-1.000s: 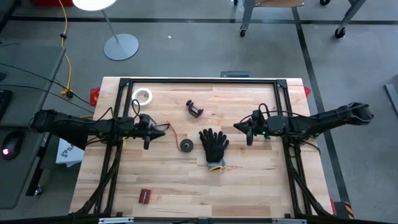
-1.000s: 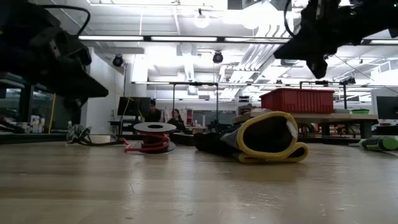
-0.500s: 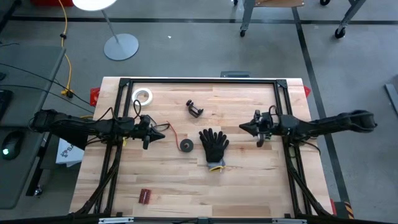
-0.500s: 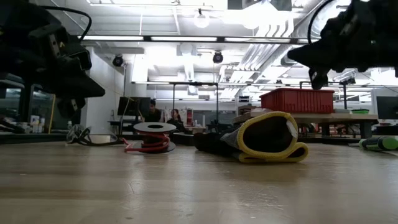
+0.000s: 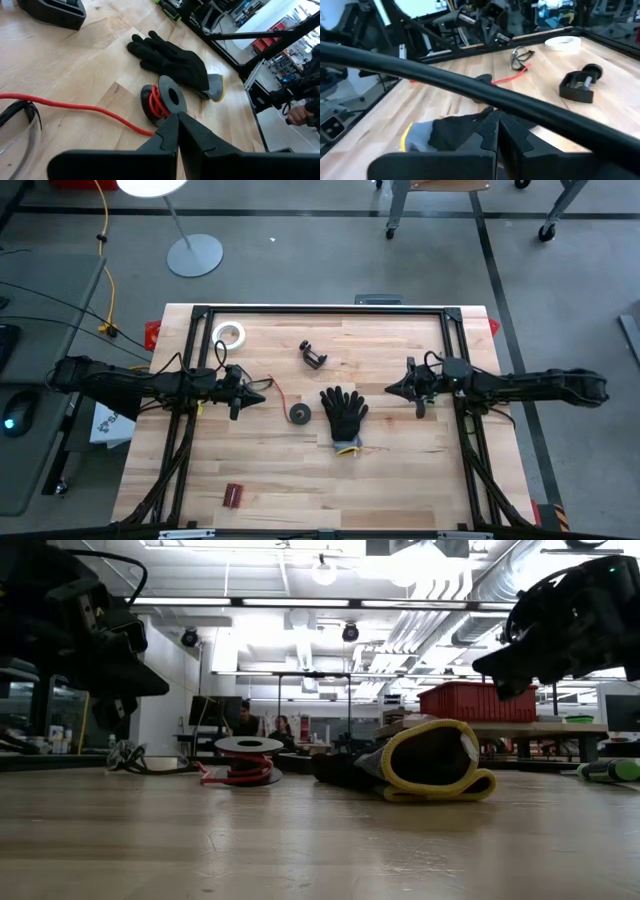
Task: Coil cords
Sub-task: Return to Home Position
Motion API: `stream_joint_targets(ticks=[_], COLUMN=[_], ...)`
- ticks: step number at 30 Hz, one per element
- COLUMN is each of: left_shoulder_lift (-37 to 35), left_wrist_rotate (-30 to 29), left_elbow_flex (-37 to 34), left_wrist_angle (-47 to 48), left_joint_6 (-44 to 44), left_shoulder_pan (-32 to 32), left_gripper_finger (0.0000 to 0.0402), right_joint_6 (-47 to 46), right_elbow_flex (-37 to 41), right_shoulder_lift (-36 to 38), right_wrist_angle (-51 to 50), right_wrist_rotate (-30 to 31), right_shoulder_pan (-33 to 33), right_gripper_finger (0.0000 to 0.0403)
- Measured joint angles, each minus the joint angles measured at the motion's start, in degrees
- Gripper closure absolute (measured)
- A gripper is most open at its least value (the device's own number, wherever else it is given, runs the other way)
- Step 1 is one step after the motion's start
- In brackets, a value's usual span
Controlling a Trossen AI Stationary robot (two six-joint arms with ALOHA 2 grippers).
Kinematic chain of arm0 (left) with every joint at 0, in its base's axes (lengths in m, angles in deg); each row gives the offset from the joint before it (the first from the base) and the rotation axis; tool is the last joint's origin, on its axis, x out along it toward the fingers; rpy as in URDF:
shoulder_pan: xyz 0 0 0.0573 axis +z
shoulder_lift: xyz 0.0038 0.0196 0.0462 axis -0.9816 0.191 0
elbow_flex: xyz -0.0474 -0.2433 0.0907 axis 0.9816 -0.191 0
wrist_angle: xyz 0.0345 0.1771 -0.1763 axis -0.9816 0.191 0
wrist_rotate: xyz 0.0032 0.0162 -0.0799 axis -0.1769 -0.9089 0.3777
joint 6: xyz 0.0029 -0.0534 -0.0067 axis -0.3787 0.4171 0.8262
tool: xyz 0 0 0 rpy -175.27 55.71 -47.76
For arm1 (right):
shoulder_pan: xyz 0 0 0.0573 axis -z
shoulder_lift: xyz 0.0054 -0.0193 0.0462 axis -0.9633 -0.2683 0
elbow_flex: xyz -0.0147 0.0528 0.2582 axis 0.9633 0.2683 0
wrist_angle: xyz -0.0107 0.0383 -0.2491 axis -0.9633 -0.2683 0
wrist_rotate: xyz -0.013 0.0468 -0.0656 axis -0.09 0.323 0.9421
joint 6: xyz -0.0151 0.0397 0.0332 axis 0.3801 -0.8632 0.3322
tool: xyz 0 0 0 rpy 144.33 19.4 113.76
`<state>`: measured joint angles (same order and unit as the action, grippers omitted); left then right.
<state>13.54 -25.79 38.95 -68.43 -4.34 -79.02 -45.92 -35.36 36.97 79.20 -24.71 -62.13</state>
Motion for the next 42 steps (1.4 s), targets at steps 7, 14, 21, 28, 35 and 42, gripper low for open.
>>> stream_joint_targets(ticks=[7, 14, 21, 28, 35, 42], left_shoulder_lift=[0.0, 0.0, 0.0, 0.1, 0.09, 0.09], left_wrist_rotate=[0.0, 0.0, 0.0, 0.0, 0.0, 0.0], left_elbow_flex=[0.0, 0.0, 0.0, 0.0, 0.0, 0.0], left_wrist_angle=[0.0, -0.05, -0.11, -0.05, 0.38, 0.46], left_joint_6=[0.02, 0.02, 0.02, 0.02, 0.02, 0.02], left_shoulder_pan=[-0.02, -0.02, -0.02, -0.02, -0.02, -0.02], left_gripper_finger=[0.0401, 0.0401, 0.0401, 0.04, 0.04, 0.04], right_joint_6=[7.89, 12.2, 12.03, 12.82, -9.06, -13.01], right_elbow_flex=[0.0, 0.0, 0.01, 0.02, 0.02, 0.04], right_shoulder_lift=[22.72, 36.26, 41.06, 39.13, 38.83, 38.83], right_wrist_angle=[-19.01, -29.49, -30.43, -30.58, -30.6, -30.59], right_wrist_rotate=[6.27, 7.89, 20.11, 18.87, 17.41, 17.41], right_shoulder_pan=[-4.24, -6.4, -6.28, -6.2, -6.2, -6.2], right_gripper_finger=[0.0403, 0.0403, 0.0403, 0.0403, 0.0403, 0.0403])
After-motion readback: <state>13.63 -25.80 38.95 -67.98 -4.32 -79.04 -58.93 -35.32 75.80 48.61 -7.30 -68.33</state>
